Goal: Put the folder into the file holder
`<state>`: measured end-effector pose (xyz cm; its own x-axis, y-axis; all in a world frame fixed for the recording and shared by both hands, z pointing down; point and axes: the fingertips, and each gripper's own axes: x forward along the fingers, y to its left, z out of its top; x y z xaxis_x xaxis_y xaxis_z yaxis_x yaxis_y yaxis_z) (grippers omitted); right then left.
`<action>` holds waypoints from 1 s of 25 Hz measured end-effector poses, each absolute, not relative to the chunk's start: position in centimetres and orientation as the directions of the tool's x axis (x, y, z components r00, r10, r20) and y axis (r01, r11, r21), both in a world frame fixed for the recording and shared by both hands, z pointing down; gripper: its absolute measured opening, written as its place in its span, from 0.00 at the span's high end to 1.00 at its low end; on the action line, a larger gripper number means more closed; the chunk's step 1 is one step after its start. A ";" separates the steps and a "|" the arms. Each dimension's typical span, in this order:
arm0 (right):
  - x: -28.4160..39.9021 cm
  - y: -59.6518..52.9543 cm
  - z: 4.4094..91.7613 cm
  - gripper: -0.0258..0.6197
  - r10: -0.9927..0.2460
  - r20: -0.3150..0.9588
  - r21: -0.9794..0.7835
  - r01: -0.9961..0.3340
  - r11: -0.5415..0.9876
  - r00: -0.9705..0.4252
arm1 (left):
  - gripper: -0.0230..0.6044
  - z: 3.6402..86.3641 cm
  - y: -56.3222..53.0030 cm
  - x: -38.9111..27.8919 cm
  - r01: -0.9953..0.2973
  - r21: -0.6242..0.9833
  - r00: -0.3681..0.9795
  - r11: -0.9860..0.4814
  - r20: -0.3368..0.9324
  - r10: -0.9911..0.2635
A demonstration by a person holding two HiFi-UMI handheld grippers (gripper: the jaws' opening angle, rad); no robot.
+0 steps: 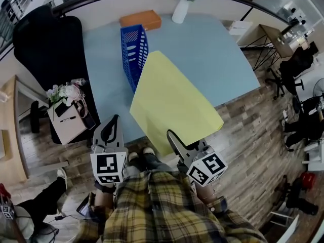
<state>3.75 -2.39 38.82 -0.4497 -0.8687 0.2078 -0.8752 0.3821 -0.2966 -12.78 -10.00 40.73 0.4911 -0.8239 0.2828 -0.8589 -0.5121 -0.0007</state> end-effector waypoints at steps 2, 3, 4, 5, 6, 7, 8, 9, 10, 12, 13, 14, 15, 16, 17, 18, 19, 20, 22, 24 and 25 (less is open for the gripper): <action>4.4 -2.6 37.6 0.72 -0.877 0.178 -0.310 -0.871 0.381 -0.447 | 0.98 40.7 -9.8 -12.5 -0.861 -0.002 0.488 -0.509 0.285 -0.825; 4.8 -2.8 37.1 0.72 -0.881 0.165 -0.315 -0.870 0.379 -0.443 | 0.98 40.8 -9.6 -12.4 -0.862 -0.001 0.486 -0.507 0.286 -0.826; 5.1 -3.0 36.6 0.72 -0.885 0.152 -0.317 -0.870 0.378 -0.439 | 0.98 40.8 -9.5 -12.3 -0.863 0.000 0.484 -0.505 0.288 -0.826; 5.4 -3.3 36.2 0.72 -0.889 0.141 -0.315 -0.871 0.378 -0.436 | 0.98 40.8 -9.4 -12.2 -0.864 -0.001 0.482 -0.504 0.289 -0.827; 5.6 -3.7 35.8 0.72 -0.891 0.131 -0.312 -0.871 0.380 -0.435 | 0.98 40.8 -9.3 -12.1 -0.865 -0.002 0.480 -0.502 0.289 -0.828; 5.8 -4.0 35.6 0.72 -0.891 0.124 -0.307 -0.871 0.384 -0.436 | 0.98 40.8 -9.3 -12.0 -0.866 -0.005 0.477 -0.499 0.289 -0.830; 6.0 -4.4 35.3 0.72 -0.892 0.117 -0.302 -0.871 0.388 -0.438 | 0.98 40.7 -9.2 -12.0 -0.868 -0.007 0.474 -0.497 0.287 -0.832; 6.2 -4.7 35.2 0.72 -0.892 0.112 -0.299 -0.871 0.391 -0.439 | 0.98 40.6 -9.2 -11.9 -0.869 -0.009 0.471 -0.494 0.285 -0.835; 6.4 -5.0 35.1 0.72 -0.892 0.108 -0.297 -0.870 0.393 -0.439 | 0.98 40.5 -9.1 -11.8 -0.871 -0.011 0.469 -0.492 0.283 -0.837; 6.8 -5.6 34.8 0.72 -0.894 0.101 -0.293 -0.872 0.392 -0.436 | 0.98 40.3 -9.1 -11.5 -0.873 -0.011 0.466 -0.488 0.280 -0.839; 6.9 -5.9 34.6 0.72 -0.896 0.097 -0.290 -0.873 0.391 -0.434 | 0.98 40.2 -9.2 -11.5 -0.874 -0.011 0.464 -0.486 0.279 -0.841; 7.1 -6.2 34.4 0.72 -0.898 0.092 -0.286 -0.875 0.390 -0.430 | 0.98 40.2 -9.3 -11.5 -0.876 -0.012 0.461 -0.483 0.278 -0.843; 7.1 -6.6 34.3 0.72 -0.900 0.086 -0.283 -0.877 0.389 -0.428 | 0.98 40.2 -9.4 -11.6 -0.878 -0.012 0.458 -0.479 0.276 -0.845; 7.2 -6.9 34.1 0.72 -0.901 0.081 -0.280 -0.877 0.389 -0.426 | 0.98 40.1 -9.5 -11.7 -0.880 -0.013 0.453 -0.475 0.274 -0.848; 7.3 -7.2 34.0 0.72 -0.902 0.077 -0.279 -0.878 0.390 -0.425 | 0.98 40.1 -9.5 -11.8 -0.882 -0.014 0.449 -0.470 0.273 -0.851; 7.4 -7.5 33.9 0.72 -0.902 0.074 -0.277 -0.878 0.391 -0.425 | 0.98 40.1 -9.6 -11.8 -0.885 -0.015 0.445 -0.466 0.272 -0.853; 7.5 -7.8 33.8 0.72 -0.902 0.072 -0.275 -0.878 0.393 -0.426 | 0.98 40.1 -9.7 -11.9 -0.887 -0.016 0.441 -0.462 0.271 -0.856; 7.6 -8.1 33.7 0.72 -0.901 0.071 -0.273 -0.877 0.394 -0.427 | 0.98 40.1 -9.8 -11.9 -0.889 -0.016 0.437 -0.458 0.270 -0.858; 7.8 -8.8 33.6 0.72 -0.901 0.071 -0.269 -0.878 0.395 -0.427 | 0.98 40.1 -10.2 -12.0 -0.893 -0.015 0.430 -0.451 0.269 -0.862; 7.8 -9.6 33.5 0.72 -0.902 0.072 -0.263 -0.881 0.393 -0.425 | 0.98 40.1 -10.6 -12.1 -0.896 -0.015 0.425 -0.445 0.269 -0.864; 7.7 -10.1 33.5 0.72 -0.903 0.075 -0.261 -0.882 0.392 -0.423 | 0.98 40.1 -10.8 -12.2 -0.897 -0.015 0.422 -0.442 0.269 -0.866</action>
